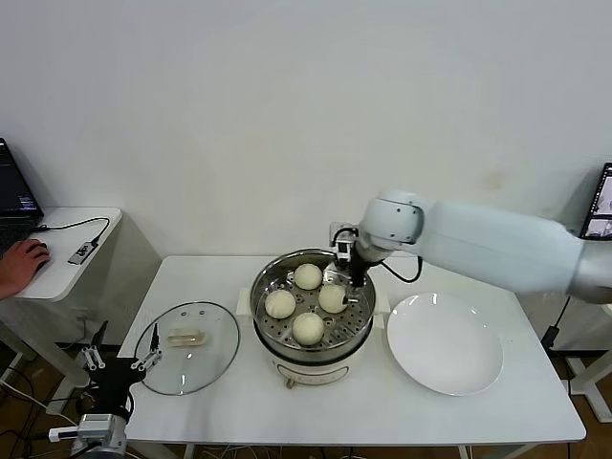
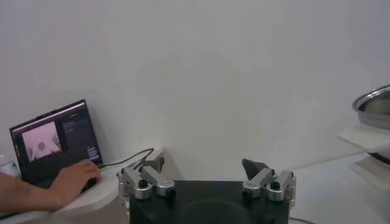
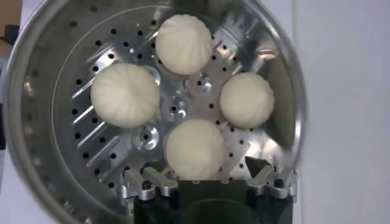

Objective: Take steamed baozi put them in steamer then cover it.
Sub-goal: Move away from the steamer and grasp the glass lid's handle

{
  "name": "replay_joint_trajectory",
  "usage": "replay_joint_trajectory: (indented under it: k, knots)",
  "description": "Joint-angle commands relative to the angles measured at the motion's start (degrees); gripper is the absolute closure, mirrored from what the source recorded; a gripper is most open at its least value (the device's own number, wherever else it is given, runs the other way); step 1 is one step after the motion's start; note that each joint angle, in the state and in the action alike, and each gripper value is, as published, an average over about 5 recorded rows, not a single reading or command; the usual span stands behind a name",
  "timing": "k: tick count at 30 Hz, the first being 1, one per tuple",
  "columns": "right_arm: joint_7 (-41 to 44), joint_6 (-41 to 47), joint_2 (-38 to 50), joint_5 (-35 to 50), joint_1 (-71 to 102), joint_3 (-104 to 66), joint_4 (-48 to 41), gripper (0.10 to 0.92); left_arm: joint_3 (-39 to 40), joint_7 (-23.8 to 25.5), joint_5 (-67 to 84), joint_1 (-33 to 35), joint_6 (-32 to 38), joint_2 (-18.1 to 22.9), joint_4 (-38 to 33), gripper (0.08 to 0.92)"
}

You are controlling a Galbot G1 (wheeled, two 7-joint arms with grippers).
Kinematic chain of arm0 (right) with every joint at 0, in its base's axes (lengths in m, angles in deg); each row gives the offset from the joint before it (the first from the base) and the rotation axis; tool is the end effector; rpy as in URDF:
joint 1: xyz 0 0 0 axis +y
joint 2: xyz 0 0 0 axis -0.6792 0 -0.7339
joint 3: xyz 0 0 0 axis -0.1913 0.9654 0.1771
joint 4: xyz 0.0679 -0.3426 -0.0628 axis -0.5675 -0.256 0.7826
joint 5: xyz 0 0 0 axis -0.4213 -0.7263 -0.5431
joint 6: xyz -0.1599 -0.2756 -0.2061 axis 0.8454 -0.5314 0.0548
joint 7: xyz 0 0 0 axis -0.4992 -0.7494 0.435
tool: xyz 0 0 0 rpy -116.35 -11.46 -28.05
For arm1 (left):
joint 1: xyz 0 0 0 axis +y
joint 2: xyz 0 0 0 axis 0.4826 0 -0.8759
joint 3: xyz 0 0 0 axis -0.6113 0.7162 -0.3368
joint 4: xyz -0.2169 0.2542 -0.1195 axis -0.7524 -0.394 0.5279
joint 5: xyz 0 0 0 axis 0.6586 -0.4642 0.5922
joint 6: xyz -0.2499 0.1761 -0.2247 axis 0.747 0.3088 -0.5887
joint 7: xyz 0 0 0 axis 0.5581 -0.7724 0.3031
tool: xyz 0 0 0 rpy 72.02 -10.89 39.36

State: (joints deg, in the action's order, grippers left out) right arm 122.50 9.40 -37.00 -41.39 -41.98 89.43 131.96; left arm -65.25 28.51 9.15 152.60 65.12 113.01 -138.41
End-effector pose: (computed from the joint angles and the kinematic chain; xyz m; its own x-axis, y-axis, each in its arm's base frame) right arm 0.5200 0.0674 -0.0752 -0.3112 -0.2633 0.9132 -0.9496 0.0487 -0.3096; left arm 0.1943 0.1174 -0.3063 -0.9865 -0.1634 0.0073 -0.1507 0.9252 0.3482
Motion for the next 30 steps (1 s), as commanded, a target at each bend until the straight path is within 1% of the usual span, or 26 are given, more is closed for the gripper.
replay_joint_trajectory:
  k: [1,3,6,10,12,15,20,24,27,30]
  knots:
    - [-23.6,-10.0,19.7,6.1,14.4,-15.7,14.4,0.203,0.3,0.2,-0.1,-0.2,0.1,0.1,0.0,0.177]
    - [-28.3,-14.6,22.9,5.4,25.6,-25.7,16.7,0.203,0.5,0.3,-0.2,-0.1,0.3,0.2,-0.2,0.177]
    - [-32.2,-20.9,25.3,2.7,45.5,-43.2,19.1,0.203,0.9,1.2,-0.3,0.2,1.7,0.4,-0.4,0.177]
    - [-33.8,-28.3,23.7,-4.1,71.1,-66.9,20.7,0.203,1.4,2.6,-0.4,0.6,4.3,0.9,-0.2,0.177]
    - [-33.6,-32.6,19.9,-8.5,82.3,-78.1,20.8,0.203,1.8,2.9,-0.4,0.5,5.2,1.2,0.2,0.177]
    - [-31.7,-38.2,9.5,-14.7,94.7,-92.0,20.5,0.203,2.4,3.0,0.1,0.2,7.4,1.9,1.2,0.177]
    - [-25.8,-45.2,-9.6,-22.4,106.1,-109.4,20.4,0.203,4.0,2.9,2.0,-0.9,12.4,3.5,3.4,0.177]
    - [-22.5,-47.4,-18.9,-23.0,110.6,-117.6,22.6,0.203,5.1,2.6,-0.1,-1.7,14.6,3.9,5.3,0.177]
    - [-21.8,-46.8,-25.0,-22.7,113.3,-121.1,26.5,0.203,4.8,0.9,-8.7,-2.3,16.7,5.0,7.3,0.177]
    - [-23.8,-46.3,-29.6,-22.8,115.8,-124.4,29.5,0.203,3.5,-0.5,-19.3,-2.1,16.9,5.1,9.2,0.177]
